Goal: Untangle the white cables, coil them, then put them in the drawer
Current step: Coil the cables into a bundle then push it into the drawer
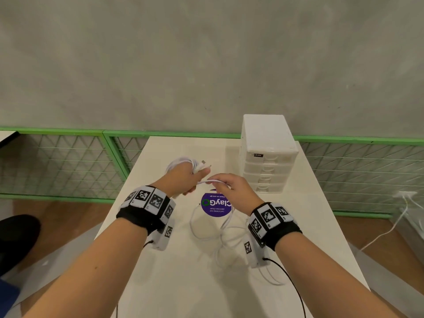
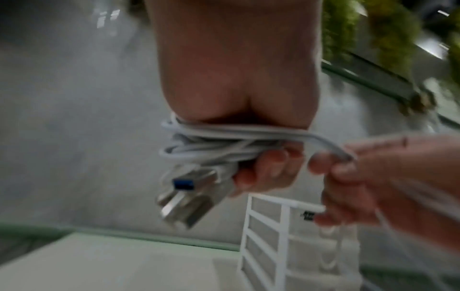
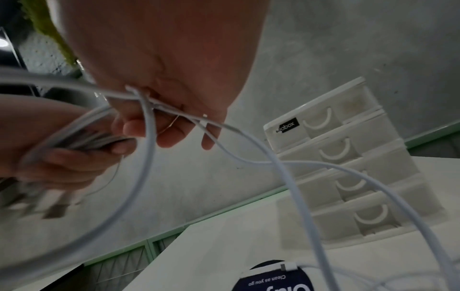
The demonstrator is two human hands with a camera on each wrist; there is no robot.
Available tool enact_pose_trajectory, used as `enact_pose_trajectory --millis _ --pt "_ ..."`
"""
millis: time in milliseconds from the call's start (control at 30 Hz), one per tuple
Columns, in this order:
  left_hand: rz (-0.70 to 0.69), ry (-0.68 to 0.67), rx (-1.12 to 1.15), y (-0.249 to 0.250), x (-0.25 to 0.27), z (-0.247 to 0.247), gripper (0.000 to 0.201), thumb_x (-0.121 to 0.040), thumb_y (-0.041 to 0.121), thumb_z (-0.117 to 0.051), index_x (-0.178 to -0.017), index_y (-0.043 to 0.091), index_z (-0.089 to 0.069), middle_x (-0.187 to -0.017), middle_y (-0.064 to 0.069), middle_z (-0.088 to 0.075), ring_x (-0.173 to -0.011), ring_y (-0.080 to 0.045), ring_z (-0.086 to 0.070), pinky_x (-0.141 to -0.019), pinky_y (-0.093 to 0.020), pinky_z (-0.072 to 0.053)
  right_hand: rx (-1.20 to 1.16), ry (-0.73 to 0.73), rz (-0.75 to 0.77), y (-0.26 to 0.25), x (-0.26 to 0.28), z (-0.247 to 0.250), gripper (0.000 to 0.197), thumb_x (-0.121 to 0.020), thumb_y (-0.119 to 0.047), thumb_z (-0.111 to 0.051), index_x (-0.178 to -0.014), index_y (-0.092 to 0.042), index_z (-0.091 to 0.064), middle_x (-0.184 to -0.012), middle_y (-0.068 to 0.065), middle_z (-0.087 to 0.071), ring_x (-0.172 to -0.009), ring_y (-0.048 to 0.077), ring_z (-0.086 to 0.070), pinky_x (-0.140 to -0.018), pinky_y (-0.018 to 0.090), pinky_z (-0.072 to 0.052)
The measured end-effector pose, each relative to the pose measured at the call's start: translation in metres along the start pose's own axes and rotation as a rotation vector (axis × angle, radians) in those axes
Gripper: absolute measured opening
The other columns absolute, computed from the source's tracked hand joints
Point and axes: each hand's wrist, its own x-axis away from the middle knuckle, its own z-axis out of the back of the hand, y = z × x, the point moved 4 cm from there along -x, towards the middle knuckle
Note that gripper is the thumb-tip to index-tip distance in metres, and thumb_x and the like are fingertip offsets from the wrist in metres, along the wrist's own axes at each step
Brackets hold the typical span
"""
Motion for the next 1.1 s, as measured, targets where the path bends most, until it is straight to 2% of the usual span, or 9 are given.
enact_pose_trajectory --millis 100,167,233,433,633,733,900,1033,1100 --pt "-0.046 -0.23 0.154 0.011 0.012 -0.01 0.057 -0.082 0.064 -0.057 -0.068 0.009 -0.05 -0.044 -0.002 -0.045 -0.035 -0.015 -0.036 -0.04 -0.021 -0.031 0.128 0.081 0.051 0.007 -0.001 0.008 0.021 -0.091 -0.011 -0.054 -0.102 -0.016 -0.071 -0.096 0.001 -0.069 -0.087 0.005 -0.057 -0.095 0.028 -0.04" --pt "-0.102 -0.295 0.103 0.021 0.017 -0.012 0.05 -0.079 0.051 -0.07 -0.065 0.011 -0.044 -0.045 -0.004 -0.042 -0.037 -0.018 -0.035 -0.041 -0.021 -0.028 0.445 0.104 0.104 0.012 -0.005 0.009 0.023 -0.091 -0.013 -0.052 -0.103 -0.02 -0.071 -0.107 -0.002 -0.068 -0.112 0.013 -0.051 -0.113 0.04 -0.016" --pt "-0.071 -0.29 0.082 0.024 0.018 -0.011 0.04 -0.084 0.036 -0.07 -0.072 0.01 -0.042 -0.051 -0.007 -0.043 -0.04 -0.019 -0.035 -0.042 -0.022 -0.028 0.716 0.103 0.103 0.015 -0.007 0.011 0.024 -0.094 -0.021 -0.049 -0.105 -0.024 -0.07 -0.116 -0.006 -0.064 -0.13 0.017 -0.038 -0.115 0.047 0.002" --pt "-0.045 -0.26 0.253 0.033 0.026 0.0 0.033 -0.09 0.024 -0.063 -0.065 0.011 -0.046 -0.044 -0.003 -0.043 -0.038 -0.018 -0.032 -0.04 -0.022 -0.026 0.949 0.16 0.072 0.027 -0.005 0.028 0.042 -0.093 -0.044 -0.033 -0.098 -0.021 -0.068 -0.119 0.005 -0.059 -0.132 0.028 -0.038 -0.112 0.061 0.001" --pt "-0.01 -0.02 0.402 0.037 0.028 0.028 0.04 -0.09 0.023 -0.063 -0.056 0.011 -0.046 -0.035 0.003 -0.041 -0.028 -0.01 -0.031 -0.034 -0.017 -0.026 0.648 0.148 -0.064 0.037 -0.006 0.044 0.034 -0.097 -0.043 -0.038 -0.112 -0.029 -0.064 -0.118 -0.004 -0.058 -0.12 0.017 -0.044 -0.113 0.045 -0.014" --pt "0.039 0.174 0.446 0.026 0.024 0.041 0.032 -0.09 0.026 -0.064 -0.067 0.01 -0.048 -0.04 0.0 -0.043 -0.026 -0.009 -0.032 -0.033 -0.017 -0.028 0.279 0.266 0.065 0.031 0.002 0.045 0.024 -0.095 -0.03 -0.05 -0.11 -0.022 -0.067 -0.11 -0.006 -0.065 -0.106 0.011 -0.054 -0.096 0.03 -0.037" --pt "0.096 0.42 0.493 0.006 0.02 0.059 0.03 -0.089 0.028 -0.063 -0.069 0.008 -0.052 -0.049 -0.009 -0.044 -0.035 -0.018 -0.036 -0.041 -0.022 -0.032 -0.041 0.432 -0.031 0.037 0.004 0.054 0.014 -0.091 -0.018 -0.057 -0.094 -0.022 -0.07 -0.086 -0.007 -0.066 -0.083 0.01 -0.058 -0.08 0.028 -0.045" --pt "0.106 0.393 0.478 0.004 0.02 0.058 0.028 -0.088 0.029 -0.062 -0.073 0.005 -0.059 -0.048 -0.007 -0.044 -0.032 -0.015 -0.035 -0.044 -0.023 -0.033 -0.077 0.367 -0.091 0.039 0.003 0.052 0.018 -0.094 -0.021 -0.052 -0.1 -0.02 -0.068 -0.079 -0.016 -0.06 -0.065 -0.005 -0.052 -0.066 0.016 -0.04" --pt "0.092 0.34 0.469 0.007 0.021 0.053 0.028 -0.087 0.027 -0.062 -0.084 -0.001 -0.064 -0.048 -0.007 -0.044 -0.035 -0.016 -0.034 -0.044 -0.023 -0.033 -0.139 0.369 -0.107 0.039 0.003 0.051 0.023 -0.093 -0.019 -0.054 -0.114 -0.017 -0.063 -0.078 -0.012 -0.058 -0.066 -0.001 -0.054 -0.067 0.015 -0.045"
